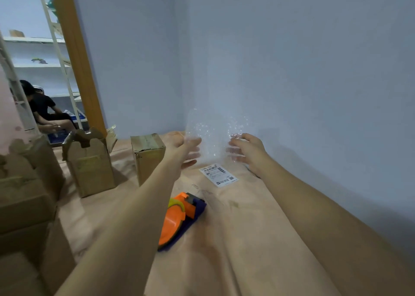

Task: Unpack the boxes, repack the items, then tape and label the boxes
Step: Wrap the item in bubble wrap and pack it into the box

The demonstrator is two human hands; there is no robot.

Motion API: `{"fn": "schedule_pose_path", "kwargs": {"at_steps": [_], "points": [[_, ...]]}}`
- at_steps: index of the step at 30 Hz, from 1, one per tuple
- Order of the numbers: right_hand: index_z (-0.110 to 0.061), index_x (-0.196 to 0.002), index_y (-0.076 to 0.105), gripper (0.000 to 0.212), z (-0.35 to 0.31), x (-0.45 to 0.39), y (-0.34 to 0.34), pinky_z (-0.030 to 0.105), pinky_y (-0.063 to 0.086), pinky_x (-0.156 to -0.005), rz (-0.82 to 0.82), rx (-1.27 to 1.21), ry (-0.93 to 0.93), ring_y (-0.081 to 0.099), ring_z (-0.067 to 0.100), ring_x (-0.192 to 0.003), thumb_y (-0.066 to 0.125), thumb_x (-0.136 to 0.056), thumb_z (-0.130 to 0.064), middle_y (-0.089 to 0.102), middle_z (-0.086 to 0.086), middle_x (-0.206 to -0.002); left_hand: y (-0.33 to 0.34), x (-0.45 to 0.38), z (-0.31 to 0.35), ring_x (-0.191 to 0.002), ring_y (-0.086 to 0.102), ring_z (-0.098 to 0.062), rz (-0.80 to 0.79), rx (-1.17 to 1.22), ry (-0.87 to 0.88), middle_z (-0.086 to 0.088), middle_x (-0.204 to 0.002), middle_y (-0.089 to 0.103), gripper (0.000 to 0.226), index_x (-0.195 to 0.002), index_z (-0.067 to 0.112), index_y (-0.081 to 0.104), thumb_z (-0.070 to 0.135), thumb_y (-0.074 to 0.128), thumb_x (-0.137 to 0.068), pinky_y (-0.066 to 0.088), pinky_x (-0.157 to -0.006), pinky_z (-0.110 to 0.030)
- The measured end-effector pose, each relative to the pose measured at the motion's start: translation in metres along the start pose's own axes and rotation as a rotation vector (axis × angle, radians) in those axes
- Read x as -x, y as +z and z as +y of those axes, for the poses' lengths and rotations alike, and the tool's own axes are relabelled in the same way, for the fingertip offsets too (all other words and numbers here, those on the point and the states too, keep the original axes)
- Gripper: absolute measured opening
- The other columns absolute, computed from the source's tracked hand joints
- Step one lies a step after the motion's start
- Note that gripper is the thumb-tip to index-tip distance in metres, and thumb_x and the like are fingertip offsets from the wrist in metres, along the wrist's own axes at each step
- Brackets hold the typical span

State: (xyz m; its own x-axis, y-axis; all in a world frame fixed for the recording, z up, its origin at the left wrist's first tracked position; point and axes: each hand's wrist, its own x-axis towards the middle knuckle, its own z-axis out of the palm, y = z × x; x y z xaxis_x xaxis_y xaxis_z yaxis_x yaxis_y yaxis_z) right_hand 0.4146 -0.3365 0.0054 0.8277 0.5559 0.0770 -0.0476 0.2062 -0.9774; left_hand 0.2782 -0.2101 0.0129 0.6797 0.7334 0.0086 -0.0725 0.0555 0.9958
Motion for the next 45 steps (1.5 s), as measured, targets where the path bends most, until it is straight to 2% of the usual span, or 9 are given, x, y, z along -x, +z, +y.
{"fn": "schedule_pose_path", "kwargs": {"at_steps": [4, 10, 18, 22, 29, 33, 38, 41, 45], "points": [[-0.013, -0.092, 0.062, 0.011, -0.018, 0.037, -0.013, 0.026, 0.056, -0.051, 0.002, 0.083, -0.043, 0.068, 0.018, -0.060, 0.061, -0.089, -0.002, 0.068, 0.008, -0.086, -0.007, 0.030, 0.003, -0.067, 0.067, -0.017, 0.029, -0.029, 0.056, -0.008, -0.090, 0.066, 0.016, -0.094, 0.010, 0.064, 0.005, 0.072, -0.081, 0.053, -0.054, -0.024], [-0.010, -0.095, 0.064, 0.013, -0.033, 0.108, -0.027, 0.024, 0.055, -0.052, -0.006, 0.112, -0.106, 0.068, 0.014, -0.059, 0.061, -0.088, 0.000, 0.067, 0.006, -0.083, -0.012, 0.100, 0.010, -0.051, 0.066, -0.009, 0.054, -0.079, 0.109, -0.007, -0.082, 0.066, 0.014, -0.091, 0.007, 0.061, 0.001, 0.070, -0.083, 0.055, -0.052, -0.021], [-0.011, -0.092, 0.063, 0.009, -0.023, 0.217, -0.034, 0.024, 0.054, -0.049, -0.108, 0.098, -0.041, 0.068, 0.014, -0.058, 0.061, -0.090, -0.002, 0.066, 0.003, -0.077, -0.032, 0.222, -0.002, -0.065, 0.069, -0.017, 0.049, -0.096, 0.134, -0.014, -0.088, 0.069, 0.024, -0.102, 0.000, 0.062, 0.013, 0.071, -0.085, 0.054, -0.052, -0.023], [-0.010, -0.089, 0.060, 0.008, -0.010, 0.265, -0.029, 0.025, 0.054, -0.050, -0.179, 0.146, 0.000, 0.063, 0.023, -0.068, 0.067, -0.088, -0.014, 0.067, 0.007, -0.085, -0.056, 0.279, -0.016, -0.049, 0.063, -0.009, 0.092, -0.169, 0.160, -0.010, -0.079, 0.066, 0.004, -0.093, 0.003, 0.060, 0.006, 0.061, -0.091, 0.054, -0.048, -0.023], [-0.012, -0.080, 0.052, 0.019, 0.016, 0.329, 0.013, 0.024, 0.052, -0.046, -0.363, 0.313, 0.003, 0.065, 0.009, -0.057, 0.068, -0.086, -0.006, 0.068, 0.011, -0.083, -0.105, 0.351, -0.036, -0.064, 0.069, -0.021, 0.236, -0.456, 0.238, -0.010, -0.082, 0.066, 0.002, -0.089, 0.003, 0.061, 0.004, 0.060, -0.090, 0.057, -0.062, -0.036], [-0.009, -0.091, 0.060, 0.010, 0.045, 0.347, 0.056, 0.023, 0.051, -0.047, -0.447, 0.303, 0.054, 0.066, 0.015, -0.061, 0.068, -0.086, -0.006, 0.069, 0.015, -0.091, -0.138, 0.376, -0.050, -0.079, 0.066, -0.028, 0.375, -0.761, 0.248, -0.006, -0.078, 0.068, 0.010, -0.088, 0.009, 0.065, 0.015, 0.057, -0.086, 0.055, -0.073, -0.045], [-0.009, -0.096, 0.049, 0.025, 0.080, 0.361, 0.117, 0.025, 0.045, -0.042, -0.535, 0.396, 0.141, 0.056, 0.015, -0.047, 0.071, -0.084, -0.012, 0.068, 0.013, -0.081, -0.189, 0.402, -0.065, -0.074, 0.067, -0.024, 0.551, -0.660, 0.078, -0.008, -0.087, 0.063, 0.022, -0.109, 0.003, 0.057, 0.008, 0.053, -0.088, 0.057, -0.075, -0.049], [-0.007, -0.105, 0.054, 0.028, 0.094, 0.371, 0.146, 0.030, 0.048, -0.051, -0.489, 0.569, -0.006, 0.060, 0.022, -0.060, 0.068, -0.084, -0.018, 0.066, 0.012, -0.091, -0.214, 0.416, -0.077, -0.077, 0.068, -0.026, 0.638, -0.597, -0.026, -0.010, -0.094, 0.064, 0.021, -0.109, 0.011, 0.051, 0.008, 0.053, -0.088, 0.057, -0.078, -0.045], [-0.003, -0.130, 0.049, 0.044, 0.111, 0.394, 0.156, 0.039, 0.042, -0.092, -0.360, 1.106, -0.713, 0.045, 0.029, -0.124, 0.055, -0.091, -0.022, 0.047, 0.012, -0.136, -0.232, 0.427, -0.090, -0.091, 0.064, -0.030, 0.715, -0.580, -0.113, -0.012, -0.101, 0.065, 0.026, -0.113, 0.007, 0.052, 0.013, 0.053, -0.088, 0.053, -0.084, -0.044]]}}
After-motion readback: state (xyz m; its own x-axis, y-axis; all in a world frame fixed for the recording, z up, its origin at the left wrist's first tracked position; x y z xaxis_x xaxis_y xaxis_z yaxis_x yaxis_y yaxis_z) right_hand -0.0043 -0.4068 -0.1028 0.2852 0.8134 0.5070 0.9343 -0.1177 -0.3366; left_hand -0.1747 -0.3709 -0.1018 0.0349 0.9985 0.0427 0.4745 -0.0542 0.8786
